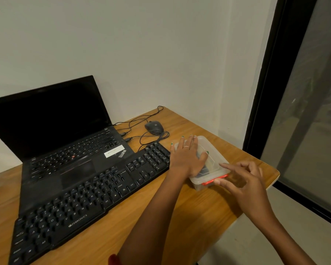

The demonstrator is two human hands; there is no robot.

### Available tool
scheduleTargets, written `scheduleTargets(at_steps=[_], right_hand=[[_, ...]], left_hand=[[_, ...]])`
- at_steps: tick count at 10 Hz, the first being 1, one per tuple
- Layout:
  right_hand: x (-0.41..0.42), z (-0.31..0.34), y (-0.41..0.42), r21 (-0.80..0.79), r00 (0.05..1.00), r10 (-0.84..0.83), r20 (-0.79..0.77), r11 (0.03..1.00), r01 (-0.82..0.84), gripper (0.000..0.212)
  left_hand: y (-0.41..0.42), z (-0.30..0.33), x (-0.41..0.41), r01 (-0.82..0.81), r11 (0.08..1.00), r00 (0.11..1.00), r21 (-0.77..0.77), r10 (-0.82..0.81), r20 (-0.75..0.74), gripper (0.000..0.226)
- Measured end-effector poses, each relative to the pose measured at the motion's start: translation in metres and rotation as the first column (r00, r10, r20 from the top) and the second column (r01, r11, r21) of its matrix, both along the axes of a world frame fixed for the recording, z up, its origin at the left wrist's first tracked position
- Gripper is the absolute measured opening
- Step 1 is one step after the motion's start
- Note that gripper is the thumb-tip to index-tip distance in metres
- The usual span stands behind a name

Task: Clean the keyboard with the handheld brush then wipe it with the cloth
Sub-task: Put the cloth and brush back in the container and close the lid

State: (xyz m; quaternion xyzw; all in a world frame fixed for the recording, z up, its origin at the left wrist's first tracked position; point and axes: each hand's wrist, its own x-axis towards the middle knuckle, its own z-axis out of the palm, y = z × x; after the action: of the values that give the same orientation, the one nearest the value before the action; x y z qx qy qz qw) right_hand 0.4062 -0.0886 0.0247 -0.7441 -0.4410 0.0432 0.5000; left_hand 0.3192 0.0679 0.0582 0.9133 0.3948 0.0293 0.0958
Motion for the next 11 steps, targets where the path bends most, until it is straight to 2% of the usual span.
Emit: scheduleTargets(at_steps=[4, 7, 9, 10, 11], right_hand=[[0.006, -0.001, 0.006, -0.005, 0.999, 0.003, 0.047, 1.000, -0.003, 0.034], [0.006, -0.001, 0.010, 0.016, 1.000, 0.001, 0.011, 1.000, -0.001, 0.028], [-0.013, -0.011, -0.004, 0.033, 0.988, -0.028, 0.150, 0.999, 0.023, 0.041], [-0.033, -0.018, -0.015, 0.067, 0.969, -0.120, 0.215, 0.992, 0.108, 0.030], [-0.058, -0.028, -0.027, 0.107, 0.935, -0.171, 0.310, 0.984, 0.144, 0.035]], left_hand=[[0.000, -0.001, 0.000, 0.001, 1.000, 1.000, -0.003, -0.001, 0.008, 0.066], [0.000, -0.002, 0.000, 0.006, 1.000, 1.000, 0.004, -0.006, 0.007, 0.066], [-0.002, -0.001, -0.007, 0.133, 0.991, 0.989, 0.015, -0.133, 0.058, 0.068], [-0.004, 0.000, -0.010, 0.134, 0.988, 0.983, 0.072, -0.142, 0.113, 0.081], [-0.008, 0.007, -0.013, 0.112, 0.981, 0.992, 0.158, -0.119, 0.038, 0.098]])
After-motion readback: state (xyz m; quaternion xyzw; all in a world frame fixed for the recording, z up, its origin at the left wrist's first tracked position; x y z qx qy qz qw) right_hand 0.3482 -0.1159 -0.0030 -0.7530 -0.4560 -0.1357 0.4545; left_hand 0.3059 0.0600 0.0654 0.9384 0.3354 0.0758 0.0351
